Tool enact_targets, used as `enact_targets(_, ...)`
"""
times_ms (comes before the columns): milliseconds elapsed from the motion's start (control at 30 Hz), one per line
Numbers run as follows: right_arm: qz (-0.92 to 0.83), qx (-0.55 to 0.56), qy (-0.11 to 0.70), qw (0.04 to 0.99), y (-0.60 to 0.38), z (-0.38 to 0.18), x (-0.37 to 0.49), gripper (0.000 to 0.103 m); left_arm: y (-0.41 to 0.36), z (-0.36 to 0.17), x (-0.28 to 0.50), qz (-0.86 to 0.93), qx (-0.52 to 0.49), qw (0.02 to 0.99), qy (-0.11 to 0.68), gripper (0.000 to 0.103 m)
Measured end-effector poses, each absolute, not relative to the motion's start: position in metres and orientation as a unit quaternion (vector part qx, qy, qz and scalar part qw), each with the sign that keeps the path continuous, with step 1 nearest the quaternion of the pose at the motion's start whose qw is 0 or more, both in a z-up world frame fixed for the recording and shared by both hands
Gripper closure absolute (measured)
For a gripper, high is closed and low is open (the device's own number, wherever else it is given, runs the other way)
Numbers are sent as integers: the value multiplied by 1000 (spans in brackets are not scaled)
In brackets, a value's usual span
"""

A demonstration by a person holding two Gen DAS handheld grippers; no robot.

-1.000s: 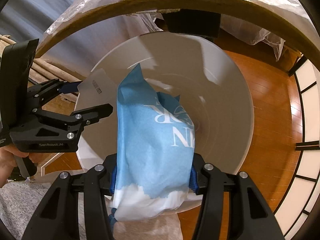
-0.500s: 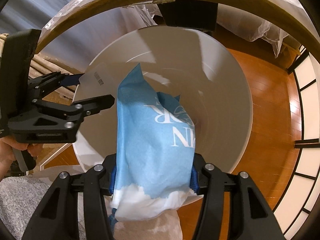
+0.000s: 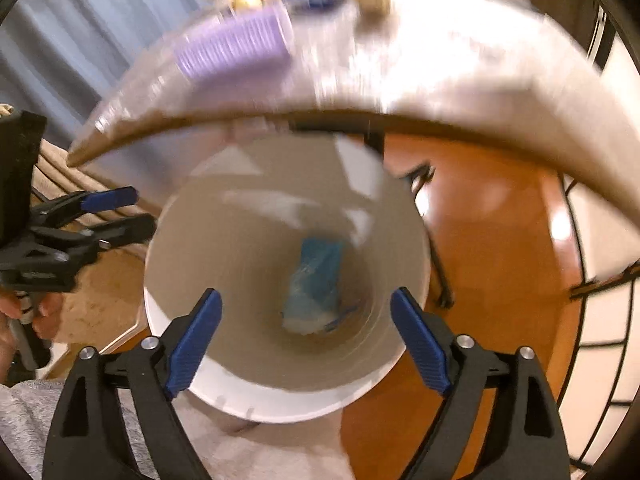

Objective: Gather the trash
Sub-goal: 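Open both tools to drop the white box and blue bag into the bucket, then grasp the yellow cup with the left tool while the right tool grasps the lavender plastic basket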

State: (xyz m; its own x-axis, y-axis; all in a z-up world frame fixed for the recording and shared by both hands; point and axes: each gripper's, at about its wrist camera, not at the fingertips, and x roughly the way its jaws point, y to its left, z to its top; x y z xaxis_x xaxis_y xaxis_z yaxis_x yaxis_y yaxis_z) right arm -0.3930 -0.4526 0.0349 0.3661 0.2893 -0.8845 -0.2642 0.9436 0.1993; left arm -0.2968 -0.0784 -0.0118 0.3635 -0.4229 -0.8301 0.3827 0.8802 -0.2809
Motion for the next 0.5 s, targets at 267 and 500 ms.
enact_targets(267, 191, -7, 457, 868, -430, 78, -370, 8, -62, 79, -277, -234, -26, 899, 368, 2)
enact_targets(500, 196, -21, 438, 877, -400, 76, -333, 8, -76, 77, -209, -233, 0, 899, 371, 2)
